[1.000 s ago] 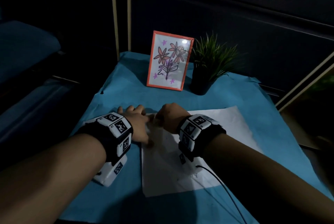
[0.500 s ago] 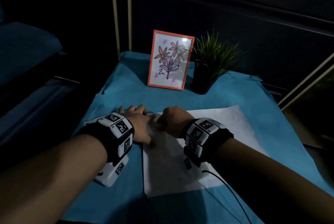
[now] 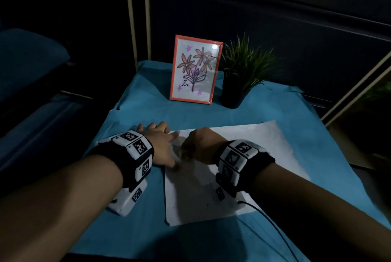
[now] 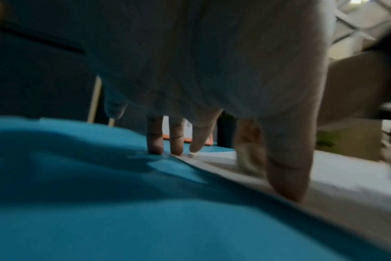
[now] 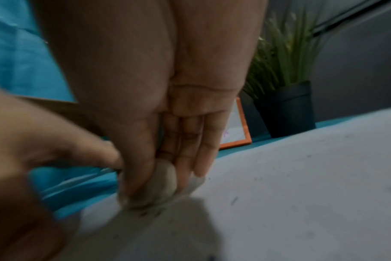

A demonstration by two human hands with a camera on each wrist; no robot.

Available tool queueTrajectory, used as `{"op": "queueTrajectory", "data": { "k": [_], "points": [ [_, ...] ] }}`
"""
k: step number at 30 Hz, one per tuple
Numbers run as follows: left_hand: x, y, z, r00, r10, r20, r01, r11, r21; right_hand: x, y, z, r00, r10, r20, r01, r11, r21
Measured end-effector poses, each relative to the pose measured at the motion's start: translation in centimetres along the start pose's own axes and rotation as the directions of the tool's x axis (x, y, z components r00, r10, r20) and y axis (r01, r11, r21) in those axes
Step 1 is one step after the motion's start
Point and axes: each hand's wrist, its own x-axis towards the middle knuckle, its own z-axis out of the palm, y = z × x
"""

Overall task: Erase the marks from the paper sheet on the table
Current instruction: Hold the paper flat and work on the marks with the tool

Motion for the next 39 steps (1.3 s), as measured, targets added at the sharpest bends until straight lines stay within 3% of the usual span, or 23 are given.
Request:
{"op": "queueTrajectory", "data": {
  "k": [5, 13, 19, 24, 26, 28, 31, 37, 39],
  "points": [
    [-1.3, -0.2, 0.6, 1.0, 0.027, -0.008, -0.026, 1.0, 0.012, 0.9, 0.2, -0.6, 0.983, 0.078, -0.168, -0.063, 0.994, 0.092],
    [-1.6, 0.0, 0.8, 1.0, 0.021, 0.007, -0.021, 0.998, 0.057, -0.9, -0.7, 0.2, 1.0, -0.009, 0.011, 0.009, 0.999, -0.043],
    [-1.8, 0.0, 0.8, 1.0, 0.016, 0.023, -0.017, 0.999, 0.046, 0.0, -1.0, -0.4, 0.993, 0.045, -0.111, -0.044, 0.999, 0.003],
    [-1.9, 0.3, 0.7, 1.0, 0.0, 0.014, -0.001, 0.999, 0.043, -1.0, -1.2, 0.7, 1.0, -0.008, 0.025, 0.009, 0.999, -0.049],
    [-2.0, 0.3, 0.8, 1.0, 0.0, 0.012, -0.001, 0.999, 0.039, -1.4, -0.9, 0.3, 0.999, 0.007, 0.043, -0.008, 1.0, 0.014],
    [-2.0, 0.2, 0.9, 1.0, 0.003, 0.015, -0.003, 1.0, 0.03, -1.3, -0.5, -0.3, 0.999, 0.043, -0.032, -0.039, 0.993, 0.114],
    [-2.0, 0.1, 0.9, 1.0, 0.0, 0.026, -0.001, 1.0, 0.024, -0.6, -0.6, -0.5, 0.987, 0.078, -0.141, -0.06, 0.99, 0.127],
    [-1.8, 0.1, 0.9, 1.0, -0.007, 0.019, 0.006, 1.0, 0.009, -1.3, -1.5, 0.7, 1.0, 0.012, 0.017, -0.011, 0.999, -0.052],
    [-1.9, 0.2, 0.9, 1.0, -0.002, 0.019, 0.002, 1.0, 0.011, -2.1, -1.5, 0.4, 0.996, 0.0, 0.089, 0.002, 1.0, -0.03]
  ]
}}
